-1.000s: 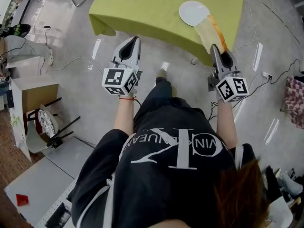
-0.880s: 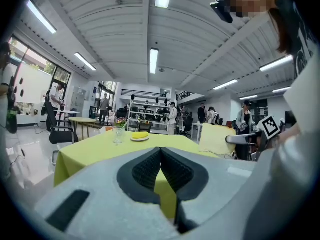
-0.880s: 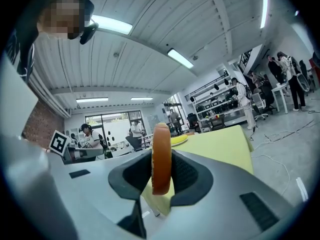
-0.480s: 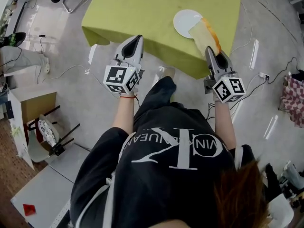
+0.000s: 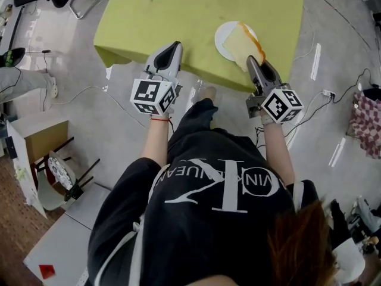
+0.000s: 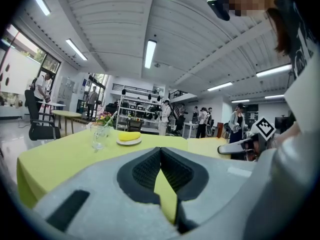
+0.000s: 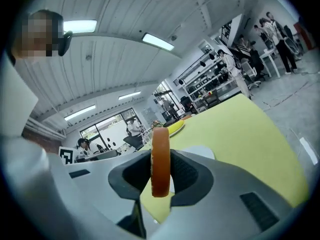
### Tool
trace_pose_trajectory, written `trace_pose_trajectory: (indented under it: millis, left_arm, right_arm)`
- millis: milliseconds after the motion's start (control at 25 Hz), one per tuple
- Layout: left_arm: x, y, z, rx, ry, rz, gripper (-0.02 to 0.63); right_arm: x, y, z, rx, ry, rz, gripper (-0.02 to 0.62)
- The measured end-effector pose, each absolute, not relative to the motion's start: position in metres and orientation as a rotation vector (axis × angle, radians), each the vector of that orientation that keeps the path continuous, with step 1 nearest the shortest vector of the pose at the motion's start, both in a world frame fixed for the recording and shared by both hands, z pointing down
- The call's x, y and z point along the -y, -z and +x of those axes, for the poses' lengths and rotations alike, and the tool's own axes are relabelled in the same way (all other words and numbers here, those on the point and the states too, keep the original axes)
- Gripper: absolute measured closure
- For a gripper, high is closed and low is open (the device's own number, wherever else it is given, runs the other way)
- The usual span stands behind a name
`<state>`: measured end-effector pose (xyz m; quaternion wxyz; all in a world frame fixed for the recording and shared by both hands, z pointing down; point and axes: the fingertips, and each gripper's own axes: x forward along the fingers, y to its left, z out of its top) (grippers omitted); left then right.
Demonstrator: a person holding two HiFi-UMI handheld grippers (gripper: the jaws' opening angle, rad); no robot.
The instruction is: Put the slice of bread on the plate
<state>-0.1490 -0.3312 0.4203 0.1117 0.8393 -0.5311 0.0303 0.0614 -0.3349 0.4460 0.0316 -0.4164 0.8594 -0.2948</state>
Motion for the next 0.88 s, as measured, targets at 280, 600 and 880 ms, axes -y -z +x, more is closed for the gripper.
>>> trace_pose_trajectory:
  millis: [280,600,880]
  left_arm:
    - [0.364,-0.430,-0.153,1.540,-0.109,2.445,0.595]
    - [0.390,-0.436,-0.153,1.518,-0.122,2.442,0.595]
    - [0.399,-0.438,-0.156,1.513,-0.120,2.437,0.595]
  right_arm:
    - [0.370,-0.458,0.049,-2.458,1.160,-1.214,0.502]
    - [0.391,-0.478,0.045,-2.310,1.393,-1.202,0.500]
    - [0.395,-0.489,0.051,-2.326,1.452,-1.277,0.493]
